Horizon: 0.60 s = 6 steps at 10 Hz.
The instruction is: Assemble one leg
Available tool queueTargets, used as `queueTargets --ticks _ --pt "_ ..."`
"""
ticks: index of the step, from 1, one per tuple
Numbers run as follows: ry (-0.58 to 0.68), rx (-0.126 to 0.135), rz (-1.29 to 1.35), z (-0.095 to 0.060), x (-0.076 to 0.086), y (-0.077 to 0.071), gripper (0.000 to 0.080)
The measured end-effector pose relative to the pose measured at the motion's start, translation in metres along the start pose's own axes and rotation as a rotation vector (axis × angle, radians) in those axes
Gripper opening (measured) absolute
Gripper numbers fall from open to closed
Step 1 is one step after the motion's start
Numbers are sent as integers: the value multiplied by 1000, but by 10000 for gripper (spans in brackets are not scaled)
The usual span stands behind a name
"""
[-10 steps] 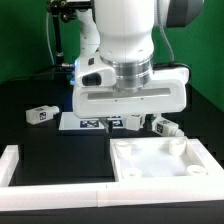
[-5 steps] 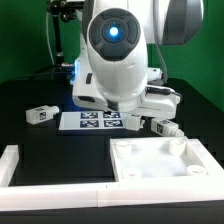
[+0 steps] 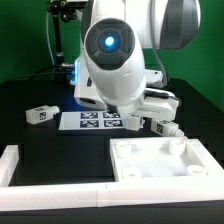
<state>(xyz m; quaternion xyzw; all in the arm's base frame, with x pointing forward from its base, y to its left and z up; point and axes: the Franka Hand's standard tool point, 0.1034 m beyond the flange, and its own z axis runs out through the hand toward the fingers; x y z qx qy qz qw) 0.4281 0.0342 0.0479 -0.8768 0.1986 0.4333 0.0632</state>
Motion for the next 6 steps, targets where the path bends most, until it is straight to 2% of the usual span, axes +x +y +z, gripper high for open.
queueTargets --ticks 1,6 --pt "-5 -5 -1 7 -1 0 649" --pt "-5 -2 5 8 0 2 649"
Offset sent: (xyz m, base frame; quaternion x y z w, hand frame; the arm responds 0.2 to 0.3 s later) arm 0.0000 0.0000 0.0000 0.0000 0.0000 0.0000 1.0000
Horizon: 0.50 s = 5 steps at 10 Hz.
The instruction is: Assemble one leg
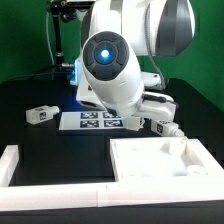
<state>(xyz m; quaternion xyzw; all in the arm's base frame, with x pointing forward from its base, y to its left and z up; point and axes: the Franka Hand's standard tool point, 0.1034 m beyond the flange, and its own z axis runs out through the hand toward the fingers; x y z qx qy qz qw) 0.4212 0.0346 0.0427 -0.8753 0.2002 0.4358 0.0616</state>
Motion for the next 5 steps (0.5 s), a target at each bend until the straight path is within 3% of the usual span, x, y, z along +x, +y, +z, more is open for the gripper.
queueTargets --ticks 2,5 --pt "-40 -8 19 28 -6 9 649" --pt "-61 -8 38 49 -2 14 649"
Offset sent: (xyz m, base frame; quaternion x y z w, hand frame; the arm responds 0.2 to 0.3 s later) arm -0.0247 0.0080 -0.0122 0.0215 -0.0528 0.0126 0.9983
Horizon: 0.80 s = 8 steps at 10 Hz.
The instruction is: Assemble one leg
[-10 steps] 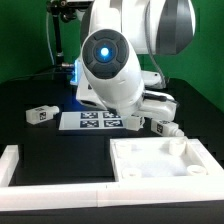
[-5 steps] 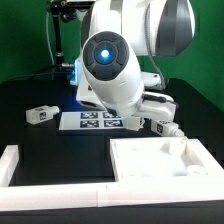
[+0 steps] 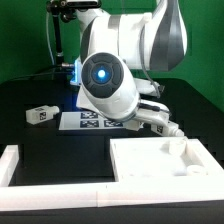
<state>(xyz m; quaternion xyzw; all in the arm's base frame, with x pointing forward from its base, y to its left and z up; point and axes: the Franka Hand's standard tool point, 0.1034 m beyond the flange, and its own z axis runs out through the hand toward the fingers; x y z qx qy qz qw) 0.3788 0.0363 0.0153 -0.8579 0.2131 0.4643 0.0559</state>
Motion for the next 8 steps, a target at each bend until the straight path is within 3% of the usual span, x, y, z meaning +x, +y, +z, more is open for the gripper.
queueTargets --ticks 4,6,7,8 --pt "9 -9 8 8 2 -5 649" --pt "9 -9 8 7 2 -5 382" --pt "9 -8 8 7 2 -5 382" --pt "11 -7 7 6 2 -6 311"
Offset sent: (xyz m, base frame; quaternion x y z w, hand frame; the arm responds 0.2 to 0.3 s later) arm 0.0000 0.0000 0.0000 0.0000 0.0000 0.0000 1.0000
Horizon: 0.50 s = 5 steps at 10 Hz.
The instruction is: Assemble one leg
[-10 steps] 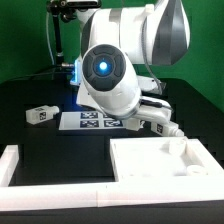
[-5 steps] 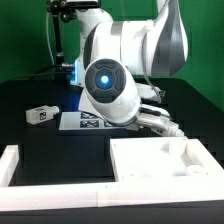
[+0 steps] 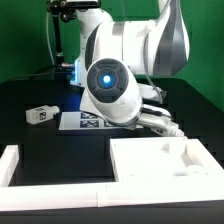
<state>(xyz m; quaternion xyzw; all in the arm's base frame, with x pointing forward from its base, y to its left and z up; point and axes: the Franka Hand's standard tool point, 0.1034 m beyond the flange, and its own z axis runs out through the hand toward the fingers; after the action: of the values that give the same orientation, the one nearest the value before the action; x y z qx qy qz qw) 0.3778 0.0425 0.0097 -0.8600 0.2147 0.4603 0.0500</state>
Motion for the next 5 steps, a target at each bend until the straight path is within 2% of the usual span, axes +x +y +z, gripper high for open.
queueTargets --ticks 2,3,4,5 --pt "-1 0 -2 -3 0 0 294" --pt "4 4 -11 -19 -2 -3 294" --pt "36 0 -36 -46 -7 -10 294" --pt "80 17 -62 -72 -11 -17 293"
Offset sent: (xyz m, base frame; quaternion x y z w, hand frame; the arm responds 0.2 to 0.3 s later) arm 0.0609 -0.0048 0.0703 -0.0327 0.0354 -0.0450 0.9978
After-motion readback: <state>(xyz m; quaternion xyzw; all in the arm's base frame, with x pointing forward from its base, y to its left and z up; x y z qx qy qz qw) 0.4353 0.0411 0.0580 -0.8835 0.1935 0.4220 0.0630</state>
